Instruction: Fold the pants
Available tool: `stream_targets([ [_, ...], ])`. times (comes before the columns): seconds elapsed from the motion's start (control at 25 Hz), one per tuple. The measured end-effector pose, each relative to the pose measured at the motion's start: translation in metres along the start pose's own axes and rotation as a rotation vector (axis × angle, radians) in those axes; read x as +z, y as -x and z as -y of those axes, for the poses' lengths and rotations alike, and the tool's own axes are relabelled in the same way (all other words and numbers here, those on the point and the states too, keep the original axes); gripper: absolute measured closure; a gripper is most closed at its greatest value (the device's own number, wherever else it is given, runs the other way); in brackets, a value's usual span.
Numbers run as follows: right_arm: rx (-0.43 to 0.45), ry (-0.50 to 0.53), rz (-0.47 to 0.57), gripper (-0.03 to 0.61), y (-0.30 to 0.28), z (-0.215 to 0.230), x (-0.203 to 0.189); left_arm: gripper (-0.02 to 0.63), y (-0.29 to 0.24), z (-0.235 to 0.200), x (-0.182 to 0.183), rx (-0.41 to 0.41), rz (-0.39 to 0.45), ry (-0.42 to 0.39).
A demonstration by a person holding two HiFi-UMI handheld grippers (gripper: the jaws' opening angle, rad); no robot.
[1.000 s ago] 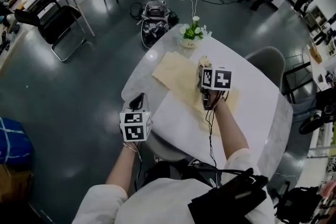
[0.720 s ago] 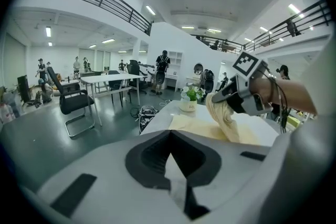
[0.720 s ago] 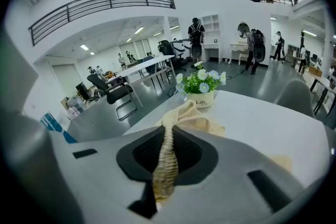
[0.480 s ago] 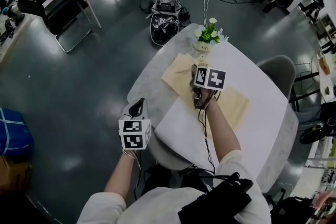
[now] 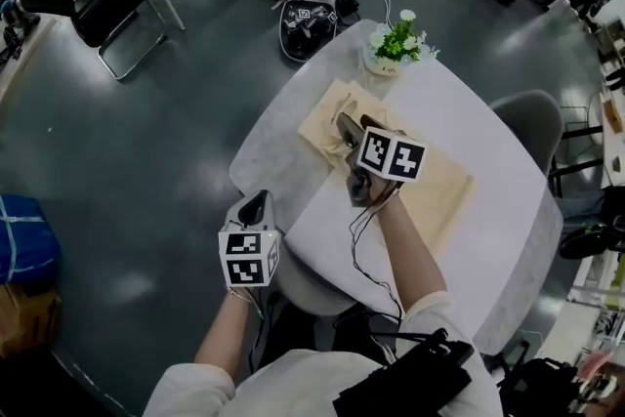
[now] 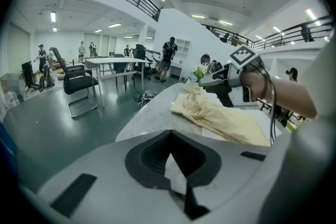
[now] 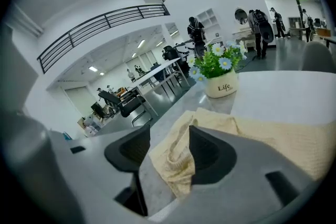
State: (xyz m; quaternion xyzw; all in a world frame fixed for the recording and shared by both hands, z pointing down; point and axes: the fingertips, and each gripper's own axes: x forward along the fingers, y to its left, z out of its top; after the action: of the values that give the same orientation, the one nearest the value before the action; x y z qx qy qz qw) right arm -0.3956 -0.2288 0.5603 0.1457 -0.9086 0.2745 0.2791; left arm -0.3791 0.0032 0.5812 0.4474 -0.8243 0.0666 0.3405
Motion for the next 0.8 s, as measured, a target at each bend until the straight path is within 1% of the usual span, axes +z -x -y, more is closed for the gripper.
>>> stream_targets([
  [0.2, -0.053, -0.001, 0.008, 0.360, 0.037, 0.035, -0.007, 0.612, -0.012, 0.026, 0.007, -0.043, 0.011, -0.015],
  [0.44, -0.158, -0.058, 0.020, 0.368, 0.096, 0.098, -0.016, 0.612, -0.021, 0.054, 0.019, -0.062, 0.031, -0.022],
  [0.64, -0.248, -0.114, 0.042, 0.370, 0.159, 0.152, -0.029, 0.612, -0.023, 0.097, 0.025, -0.109, 0.035, -0.061],
  [0.8, -0.315, -0.168, 0.045, 0.374, 0.204, 0.192, -0.053, 0.612, -0.027, 0.133, 0.018, -0.150, 0.022, -0.085],
])
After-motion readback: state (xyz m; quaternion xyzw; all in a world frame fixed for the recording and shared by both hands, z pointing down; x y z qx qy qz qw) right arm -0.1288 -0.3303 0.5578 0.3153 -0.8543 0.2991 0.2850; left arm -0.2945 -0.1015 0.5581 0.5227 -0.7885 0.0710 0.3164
